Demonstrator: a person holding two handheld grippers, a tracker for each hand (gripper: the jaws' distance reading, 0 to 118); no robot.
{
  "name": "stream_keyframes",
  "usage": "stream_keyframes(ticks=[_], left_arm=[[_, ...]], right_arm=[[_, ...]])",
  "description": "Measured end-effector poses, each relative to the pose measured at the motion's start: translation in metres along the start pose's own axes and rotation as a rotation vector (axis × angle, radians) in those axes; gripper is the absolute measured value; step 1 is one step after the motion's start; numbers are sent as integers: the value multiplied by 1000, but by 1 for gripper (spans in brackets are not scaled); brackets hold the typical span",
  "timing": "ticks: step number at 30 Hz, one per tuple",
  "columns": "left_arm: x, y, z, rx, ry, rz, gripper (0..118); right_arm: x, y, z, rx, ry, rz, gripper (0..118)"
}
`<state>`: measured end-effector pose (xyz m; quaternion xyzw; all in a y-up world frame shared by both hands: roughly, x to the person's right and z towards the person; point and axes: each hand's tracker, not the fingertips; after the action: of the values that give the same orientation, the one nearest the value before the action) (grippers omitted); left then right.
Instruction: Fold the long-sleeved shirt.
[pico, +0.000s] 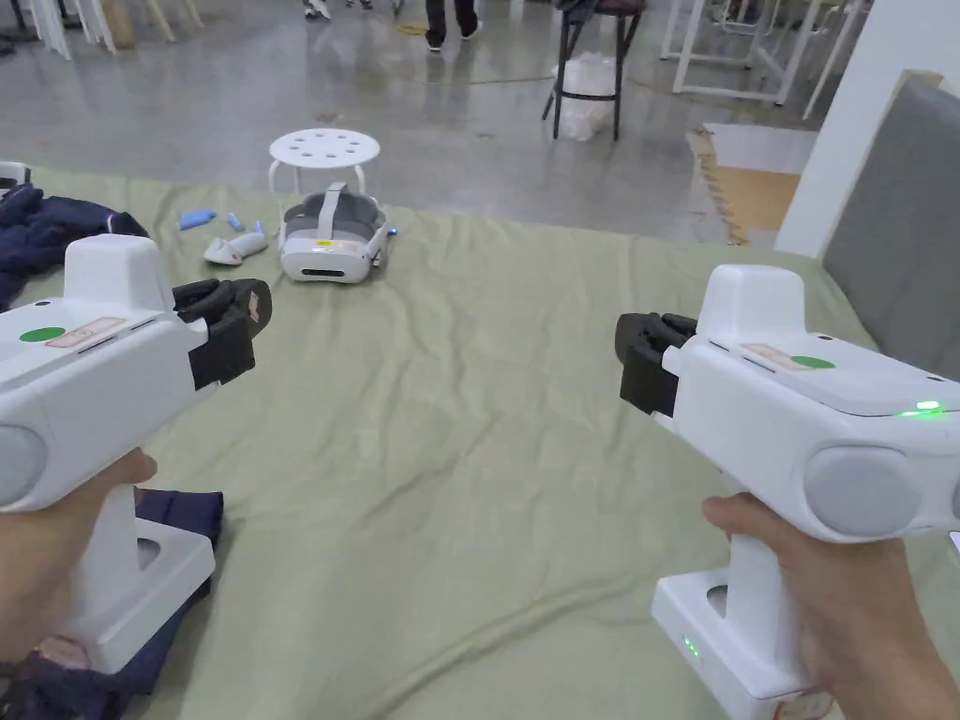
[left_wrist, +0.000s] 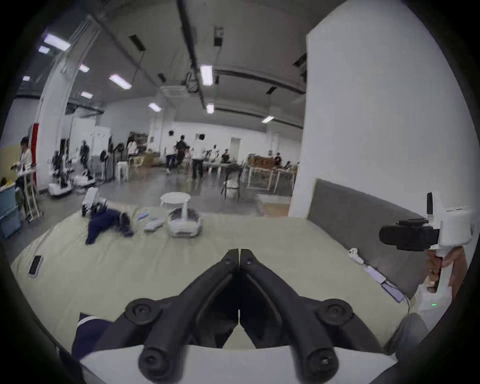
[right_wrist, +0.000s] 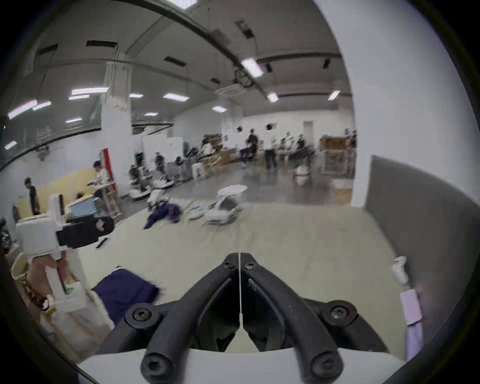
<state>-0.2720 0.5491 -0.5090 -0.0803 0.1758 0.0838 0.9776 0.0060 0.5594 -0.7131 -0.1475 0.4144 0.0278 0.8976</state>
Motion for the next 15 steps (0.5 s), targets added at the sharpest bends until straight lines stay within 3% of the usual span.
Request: stream_keyframes(ticks=[2,7,10,15], left_arm=[[31,-2,-5,71,38,-105,3],[95,-29,-17,145,130,-201,3],[109,-50,-23,190,147,-229,3],[125,-82,-23,149,155,-234,3]], right_arm=[[31,-5,24,40,-78,1,0],[79,-35,62,144,-239,31,0],[82,-57,75,212,-289,88,0],[78,-88,91,241,-344,78,0]])
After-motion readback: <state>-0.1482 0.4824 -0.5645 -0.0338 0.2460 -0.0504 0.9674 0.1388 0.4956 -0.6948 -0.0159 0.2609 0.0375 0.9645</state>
